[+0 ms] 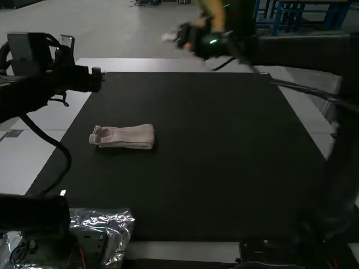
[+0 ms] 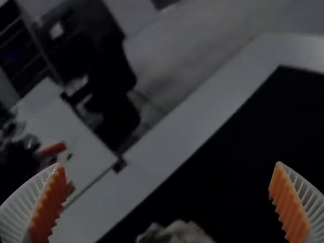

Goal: Fold the towel.

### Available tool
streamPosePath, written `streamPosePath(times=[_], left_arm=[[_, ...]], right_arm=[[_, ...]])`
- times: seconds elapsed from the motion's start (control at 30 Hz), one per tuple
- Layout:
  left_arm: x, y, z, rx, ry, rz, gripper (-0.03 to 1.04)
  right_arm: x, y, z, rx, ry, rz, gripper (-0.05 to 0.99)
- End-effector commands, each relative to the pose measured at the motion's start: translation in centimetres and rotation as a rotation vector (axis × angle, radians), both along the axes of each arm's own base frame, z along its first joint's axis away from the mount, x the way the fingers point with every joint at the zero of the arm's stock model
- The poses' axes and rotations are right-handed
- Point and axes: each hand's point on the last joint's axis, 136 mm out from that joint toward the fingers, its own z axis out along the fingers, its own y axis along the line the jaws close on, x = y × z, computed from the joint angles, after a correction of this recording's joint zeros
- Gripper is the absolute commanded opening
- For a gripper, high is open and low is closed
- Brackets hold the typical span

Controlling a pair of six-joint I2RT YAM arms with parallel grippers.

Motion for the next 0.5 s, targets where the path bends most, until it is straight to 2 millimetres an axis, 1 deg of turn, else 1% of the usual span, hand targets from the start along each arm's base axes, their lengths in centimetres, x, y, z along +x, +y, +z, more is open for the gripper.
streamPosePath(times=[0.0,0.1,0.23,0.33,0.47], left_arm=[[-1.5,-0.2,3.1,0.006,-0.084,0.019,0.97],[-3.1,-0.6,4.8,0.005,-0.139,0.015,0.97],[-5.3,-1.1,6.0,0.003,-0.186,0.005,0.97],[-7.2,-1.4,6.7,0.004,-0.225,-0.002,0.97],[-9.9,-1.6,7.5,0.011,-0.297,-0.002,0.97]], right_arm=[[-1.3,-5.0,4.4,0.081,-0.063,-0.100,0.91],[-2.9,-9.0,6.2,0.112,-0.107,-0.172,0.91],[-5.6,-13.3,7.8,0.140,-0.158,-0.252,0.91],[-8.2,-16.2,9.0,0.164,-0.211,-0.313,0.91],[-12.0,-19.4,10.0,0.195,-0.280,-0.397,0.91]])
